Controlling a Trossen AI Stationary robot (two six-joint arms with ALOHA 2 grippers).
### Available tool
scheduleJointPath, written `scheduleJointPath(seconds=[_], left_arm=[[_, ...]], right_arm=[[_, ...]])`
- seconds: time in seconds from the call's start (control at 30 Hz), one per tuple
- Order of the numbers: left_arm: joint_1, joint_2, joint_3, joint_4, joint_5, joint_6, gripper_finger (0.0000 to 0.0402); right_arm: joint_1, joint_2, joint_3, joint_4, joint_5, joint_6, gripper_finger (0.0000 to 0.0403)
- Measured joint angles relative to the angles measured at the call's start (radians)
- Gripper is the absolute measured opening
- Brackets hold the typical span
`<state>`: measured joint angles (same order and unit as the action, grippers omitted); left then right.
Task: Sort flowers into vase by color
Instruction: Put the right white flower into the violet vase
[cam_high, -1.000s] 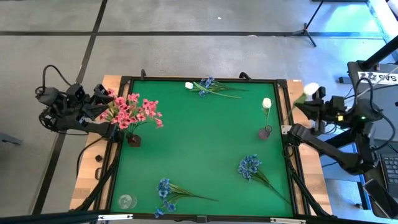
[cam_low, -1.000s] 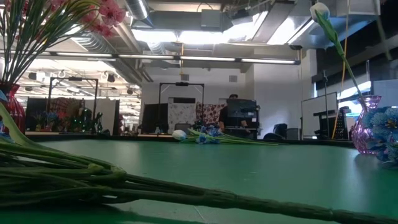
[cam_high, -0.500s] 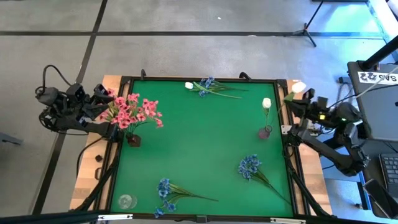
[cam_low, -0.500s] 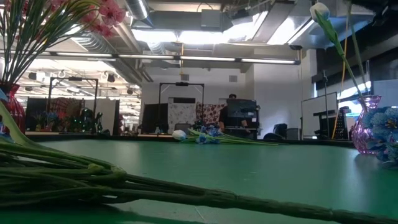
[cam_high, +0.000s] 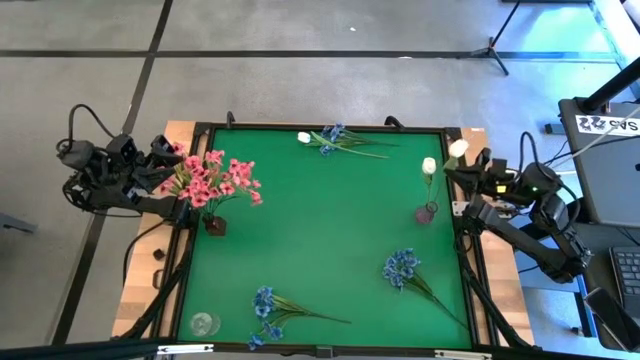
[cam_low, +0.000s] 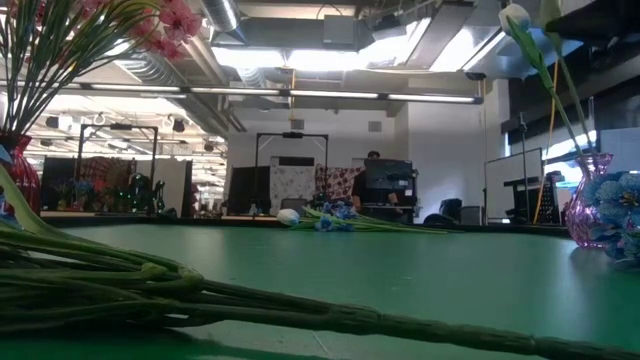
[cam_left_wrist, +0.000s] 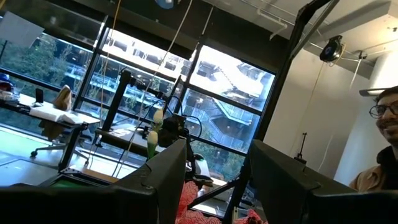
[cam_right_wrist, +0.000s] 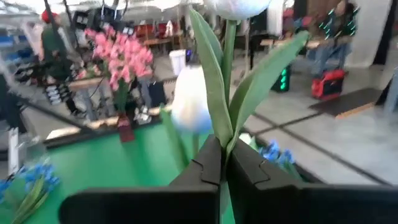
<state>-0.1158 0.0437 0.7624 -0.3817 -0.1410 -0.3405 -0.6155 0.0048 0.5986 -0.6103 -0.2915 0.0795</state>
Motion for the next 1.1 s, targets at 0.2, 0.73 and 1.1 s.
scheduleJointPath(seconds=[0.2,0.73,1.1], left_arm=[[0.000,0.000,0.000,0.000,0.000,0.001,0.0174],[0.000,0.000,0.000,0.000,0.000,0.008,0.0174],[0.000,0.002,-0.020,0.055,-0.019,0.031,0.0174]], right_arm=[[0.000,0.000,0.024,-0.054,-0.068,-0.001,0.0016],[0.000,0.059,0.196,-0.485,0.012,-0.001,0.0151],[0.000,0.192,0.412,-0.651,0.039,0.034,0.0211]])
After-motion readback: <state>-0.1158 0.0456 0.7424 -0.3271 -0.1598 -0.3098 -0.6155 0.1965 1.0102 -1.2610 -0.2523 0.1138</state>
